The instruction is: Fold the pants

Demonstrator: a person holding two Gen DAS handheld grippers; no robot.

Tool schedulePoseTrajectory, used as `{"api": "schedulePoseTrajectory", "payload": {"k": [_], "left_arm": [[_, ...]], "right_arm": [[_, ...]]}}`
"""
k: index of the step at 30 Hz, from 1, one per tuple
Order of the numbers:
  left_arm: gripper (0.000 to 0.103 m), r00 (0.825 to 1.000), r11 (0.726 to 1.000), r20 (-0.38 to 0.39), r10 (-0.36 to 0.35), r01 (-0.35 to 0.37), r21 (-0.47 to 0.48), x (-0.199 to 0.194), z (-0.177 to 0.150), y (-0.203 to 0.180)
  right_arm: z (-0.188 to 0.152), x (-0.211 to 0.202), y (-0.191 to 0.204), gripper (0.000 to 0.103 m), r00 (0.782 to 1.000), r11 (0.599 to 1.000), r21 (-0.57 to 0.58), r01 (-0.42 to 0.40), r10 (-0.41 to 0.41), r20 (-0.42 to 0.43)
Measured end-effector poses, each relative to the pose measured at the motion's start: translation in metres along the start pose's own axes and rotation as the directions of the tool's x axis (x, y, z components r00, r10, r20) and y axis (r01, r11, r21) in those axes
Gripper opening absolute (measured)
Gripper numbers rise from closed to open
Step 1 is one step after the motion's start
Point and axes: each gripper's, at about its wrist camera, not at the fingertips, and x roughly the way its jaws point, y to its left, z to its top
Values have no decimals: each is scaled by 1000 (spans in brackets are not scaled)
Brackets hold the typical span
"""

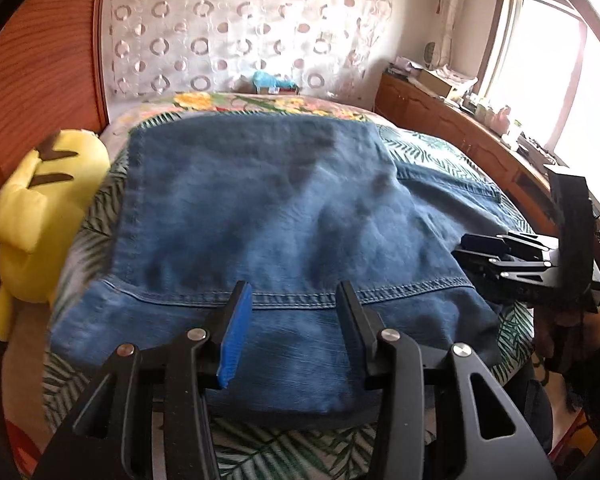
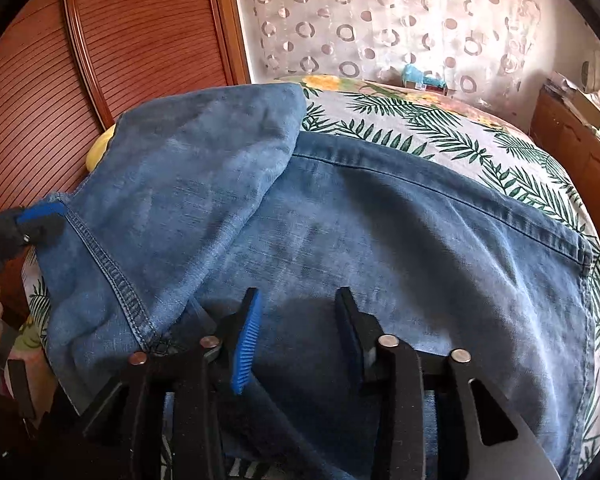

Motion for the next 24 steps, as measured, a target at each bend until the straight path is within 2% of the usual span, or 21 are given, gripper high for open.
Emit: {"api": "schedulePoseTrajectory", "payload": {"k": [5,8,10,12,15,19,24], "left_arm": [[44,999,998,-34,11,-13,-63,15,-9,3],[46,1000,999,-16,16,-16,-52,16,-13,1],[51,1000,999,-4,15,-15,-34,16,-16,-2],[69,1000,1000,7,-3,3,1,18,-18,-8],[88,1000,999,3,-12,12,49,21,-22,-18],[90,998,992,-3,64,-63,107,25,-27,-33],[90,995,986,-6,101,-99,132,25,-29,-39]], "right_arm": [[-5,9,9,49,998,996,-52,66,-67,-5],[-4,9,7,50,998,997,-47,62,-63,-10],[-4,8,7,51,998,997,-48,64,-64,-13],[-4,7,6,51,998,997,-48,61,-62,-20],[-5,-1,-3,51,999,1000,-4,30,-30,-39],[-13,-32,-26,51,1000,998,54,10,-10,5],[-35,-77,-61,51,996,994,83,74,-78,48]]}}
